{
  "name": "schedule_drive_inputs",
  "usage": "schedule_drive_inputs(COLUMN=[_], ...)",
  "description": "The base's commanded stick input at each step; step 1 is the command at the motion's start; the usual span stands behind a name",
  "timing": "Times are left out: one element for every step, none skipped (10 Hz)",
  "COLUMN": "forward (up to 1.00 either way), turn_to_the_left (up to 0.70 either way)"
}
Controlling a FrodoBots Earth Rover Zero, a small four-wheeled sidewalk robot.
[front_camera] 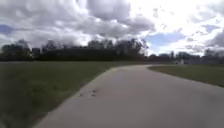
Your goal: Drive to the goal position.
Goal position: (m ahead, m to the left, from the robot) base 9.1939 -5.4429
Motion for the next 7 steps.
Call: schedule_drive_inputs(forward=[1.00, 1.00, 1.00, 1.00, 1.00, 1.00, 1.00], turn_to_the_left=[-0.05, -0.23, -0.39, 0.00, 0.00, 0.00, 0.00])
